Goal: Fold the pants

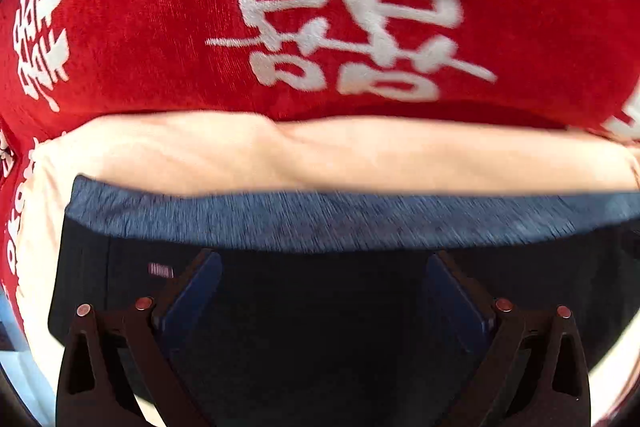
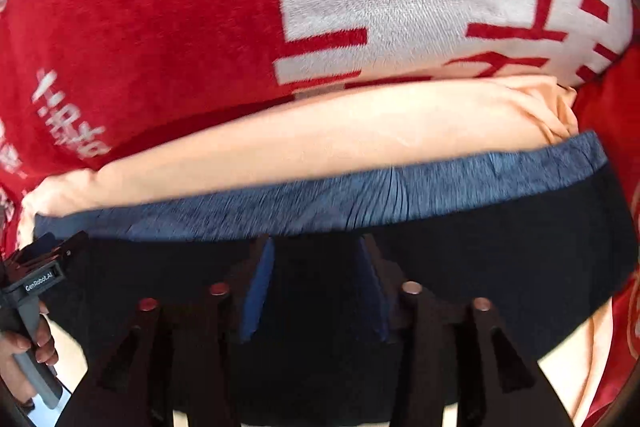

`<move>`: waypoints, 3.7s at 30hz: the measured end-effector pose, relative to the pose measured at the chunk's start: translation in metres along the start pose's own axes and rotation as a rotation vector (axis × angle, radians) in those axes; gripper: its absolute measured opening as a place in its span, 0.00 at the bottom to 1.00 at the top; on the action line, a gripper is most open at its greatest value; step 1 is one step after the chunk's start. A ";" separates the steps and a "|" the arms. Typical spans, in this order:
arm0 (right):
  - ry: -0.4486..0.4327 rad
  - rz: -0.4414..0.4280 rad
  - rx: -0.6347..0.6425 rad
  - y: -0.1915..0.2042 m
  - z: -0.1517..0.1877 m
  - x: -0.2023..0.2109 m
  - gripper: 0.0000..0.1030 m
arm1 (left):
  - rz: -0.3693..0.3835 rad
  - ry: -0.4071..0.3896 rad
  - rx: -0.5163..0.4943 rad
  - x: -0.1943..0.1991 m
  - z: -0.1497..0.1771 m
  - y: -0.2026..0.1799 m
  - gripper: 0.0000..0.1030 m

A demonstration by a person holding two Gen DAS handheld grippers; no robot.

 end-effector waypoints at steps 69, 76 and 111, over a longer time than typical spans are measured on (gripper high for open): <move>-0.148 -0.172 -0.493 -0.220 0.075 0.040 0.16 | 0.051 0.102 -0.215 -0.001 0.065 -0.274 1.00; -0.094 0.005 -0.417 -0.242 0.085 0.031 0.16 | 0.047 0.094 -0.212 -0.011 0.057 -0.275 1.00; -0.241 -0.638 -0.617 -0.215 0.099 0.017 0.38 | 0.057 0.055 -0.230 -0.015 0.054 -0.279 1.00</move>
Point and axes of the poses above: each gripper's, at about its wrist camera, not at the fingertips, and x roughly against the way its jaws point, y to its left, z to its underside, the point moved 10 cm from there along -x, roughly the way its jaws point, and after that the axes turned 15 degrees about y, right-handed, at the moved point
